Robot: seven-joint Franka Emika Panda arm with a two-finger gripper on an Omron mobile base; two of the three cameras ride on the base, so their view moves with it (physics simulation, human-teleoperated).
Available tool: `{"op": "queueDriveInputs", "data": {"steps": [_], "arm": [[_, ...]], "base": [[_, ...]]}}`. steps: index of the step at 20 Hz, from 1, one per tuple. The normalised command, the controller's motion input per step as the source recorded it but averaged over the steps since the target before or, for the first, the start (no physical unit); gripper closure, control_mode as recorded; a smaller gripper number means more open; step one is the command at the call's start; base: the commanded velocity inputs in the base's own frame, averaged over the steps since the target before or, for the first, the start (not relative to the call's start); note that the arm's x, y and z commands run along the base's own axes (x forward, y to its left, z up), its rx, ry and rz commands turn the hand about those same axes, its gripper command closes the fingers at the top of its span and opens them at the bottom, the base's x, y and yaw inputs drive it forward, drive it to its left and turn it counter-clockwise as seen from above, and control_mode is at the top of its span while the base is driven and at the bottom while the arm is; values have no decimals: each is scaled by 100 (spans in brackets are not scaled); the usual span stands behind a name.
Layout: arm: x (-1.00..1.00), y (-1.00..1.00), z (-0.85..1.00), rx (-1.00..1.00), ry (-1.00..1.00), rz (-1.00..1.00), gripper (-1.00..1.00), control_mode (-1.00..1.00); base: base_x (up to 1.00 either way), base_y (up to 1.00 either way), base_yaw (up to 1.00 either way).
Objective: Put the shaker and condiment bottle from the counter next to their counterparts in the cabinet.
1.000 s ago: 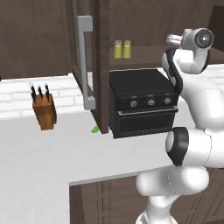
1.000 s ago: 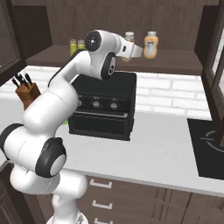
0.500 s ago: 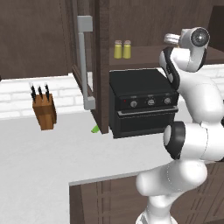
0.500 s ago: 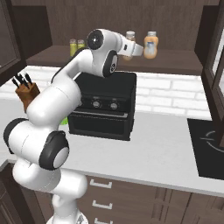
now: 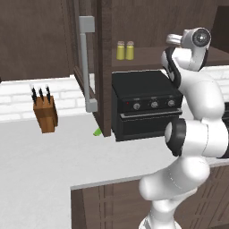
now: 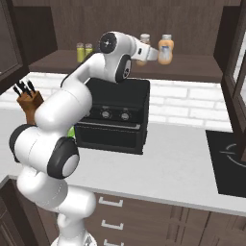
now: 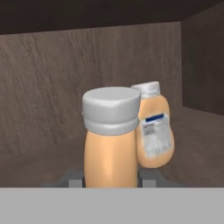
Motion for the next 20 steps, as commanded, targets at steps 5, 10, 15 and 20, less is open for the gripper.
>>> {"op": "queueDriveInputs", "data": {"steps": [5,10,15,20], "arm": [[18,-16,0,0,0,0,100,-100],[15,-18,0,0,0,0,100,-100],[14,-14,-2,0,-2,0,100,-100],[14,-10,-5,0,-2,0,100,-100]], "base": [[0,0,0],[0,0,0],[0,0,0],[0,0,0]]}}
